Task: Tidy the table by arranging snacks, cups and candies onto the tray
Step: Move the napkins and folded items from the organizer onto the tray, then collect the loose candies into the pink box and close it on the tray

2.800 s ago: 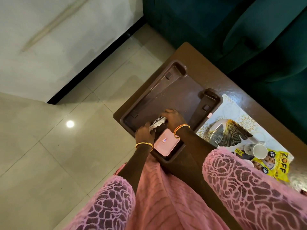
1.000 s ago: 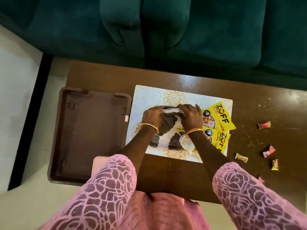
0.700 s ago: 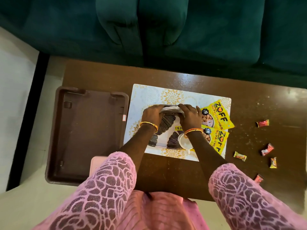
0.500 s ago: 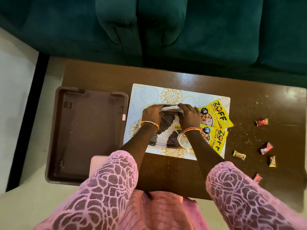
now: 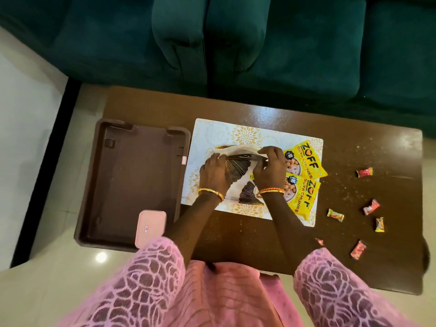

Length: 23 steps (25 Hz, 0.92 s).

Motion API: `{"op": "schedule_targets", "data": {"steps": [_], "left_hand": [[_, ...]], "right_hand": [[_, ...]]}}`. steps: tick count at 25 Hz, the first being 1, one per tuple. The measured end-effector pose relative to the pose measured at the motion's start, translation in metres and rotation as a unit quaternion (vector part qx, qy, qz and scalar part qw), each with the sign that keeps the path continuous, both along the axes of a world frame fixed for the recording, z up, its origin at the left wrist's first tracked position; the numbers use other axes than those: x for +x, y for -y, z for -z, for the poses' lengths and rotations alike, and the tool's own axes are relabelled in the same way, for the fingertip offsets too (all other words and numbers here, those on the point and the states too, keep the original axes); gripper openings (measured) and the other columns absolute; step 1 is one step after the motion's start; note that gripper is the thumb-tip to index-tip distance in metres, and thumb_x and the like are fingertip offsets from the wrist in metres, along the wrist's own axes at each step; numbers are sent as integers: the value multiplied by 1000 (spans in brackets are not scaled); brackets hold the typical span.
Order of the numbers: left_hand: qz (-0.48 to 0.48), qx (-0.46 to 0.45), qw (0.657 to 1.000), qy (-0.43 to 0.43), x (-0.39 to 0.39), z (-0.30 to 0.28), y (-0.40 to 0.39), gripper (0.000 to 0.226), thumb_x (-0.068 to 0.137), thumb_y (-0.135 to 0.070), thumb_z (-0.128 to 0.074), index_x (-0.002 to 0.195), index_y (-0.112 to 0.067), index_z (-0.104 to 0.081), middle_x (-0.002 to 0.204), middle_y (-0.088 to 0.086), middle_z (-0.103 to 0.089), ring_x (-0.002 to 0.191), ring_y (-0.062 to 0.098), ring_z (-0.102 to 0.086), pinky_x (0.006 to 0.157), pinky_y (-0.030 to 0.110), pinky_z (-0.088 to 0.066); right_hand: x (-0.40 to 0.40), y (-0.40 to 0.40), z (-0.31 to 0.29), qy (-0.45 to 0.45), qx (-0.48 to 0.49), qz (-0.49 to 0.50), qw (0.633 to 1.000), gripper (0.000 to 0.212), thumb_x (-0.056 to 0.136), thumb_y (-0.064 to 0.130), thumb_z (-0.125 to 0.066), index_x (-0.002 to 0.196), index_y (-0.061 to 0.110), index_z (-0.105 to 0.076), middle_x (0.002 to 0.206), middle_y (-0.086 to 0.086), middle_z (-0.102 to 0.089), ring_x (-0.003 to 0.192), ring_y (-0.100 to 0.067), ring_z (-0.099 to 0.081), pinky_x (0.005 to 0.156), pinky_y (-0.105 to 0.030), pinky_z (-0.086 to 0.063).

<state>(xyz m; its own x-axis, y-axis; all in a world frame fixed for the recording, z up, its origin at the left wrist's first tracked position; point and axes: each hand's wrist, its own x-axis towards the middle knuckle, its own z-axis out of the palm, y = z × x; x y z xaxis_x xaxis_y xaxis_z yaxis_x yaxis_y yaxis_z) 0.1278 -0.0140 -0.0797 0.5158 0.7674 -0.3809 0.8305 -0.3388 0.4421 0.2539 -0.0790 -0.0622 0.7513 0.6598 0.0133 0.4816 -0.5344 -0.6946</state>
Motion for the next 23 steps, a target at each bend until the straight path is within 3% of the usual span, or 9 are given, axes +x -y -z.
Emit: {"op": "schedule_targets", "data": {"steps": [4,9,12,18,23], "left_hand": [[-57,30,995,75,-72,-23,32,34,87,-16,-53,119,-7,-58,126,15,-58,116,30,-54,97,43,-46],[-227,17,974,-8,-192,-16,53,35,86,-11,-53,120,1,-54,121,24,-57,111,40,-54,93,46,-45],[-283,-73,953,-77,-248,-1,48,41,88,-10,-52,126,7,-47,125,30,-53,115,44,-48,96,46,-38],[-292,-166,940,-58,-278,20,35,33,92,-13,-50,119,4,-58,121,25,-63,113,40,-56,96,40,-41],[-356,-198,913,-27,-277,23,31,27,92,-13,-53,113,3,-61,119,22,-64,113,37,-58,95,37,-43]], "right_hand": [[-57,14,-25,11,65,-17,998,12,72,-3,-50,69,0,-61,72,-19,-64,69,-33,-59,61,-32,-43],[-140,32,-19,-103,8,-95,990,10,76,7,-53,72,7,-62,68,-12,-66,60,-19,-56,58,-28,-46],[-193,30,0,-170,-102,-151,968,12,78,3,-58,84,6,-68,84,-15,-73,75,-28,-67,74,-35,-54],[-255,3,29,-219,-230,-167,933,33,85,5,-55,117,3,-60,116,-20,-66,109,-33,-61,100,-37,-45],[-269,-9,38,-236,-250,-100,934,32,88,8,-53,119,8,-61,117,-20,-66,109,-36,-61,98,-38,-46]]}}
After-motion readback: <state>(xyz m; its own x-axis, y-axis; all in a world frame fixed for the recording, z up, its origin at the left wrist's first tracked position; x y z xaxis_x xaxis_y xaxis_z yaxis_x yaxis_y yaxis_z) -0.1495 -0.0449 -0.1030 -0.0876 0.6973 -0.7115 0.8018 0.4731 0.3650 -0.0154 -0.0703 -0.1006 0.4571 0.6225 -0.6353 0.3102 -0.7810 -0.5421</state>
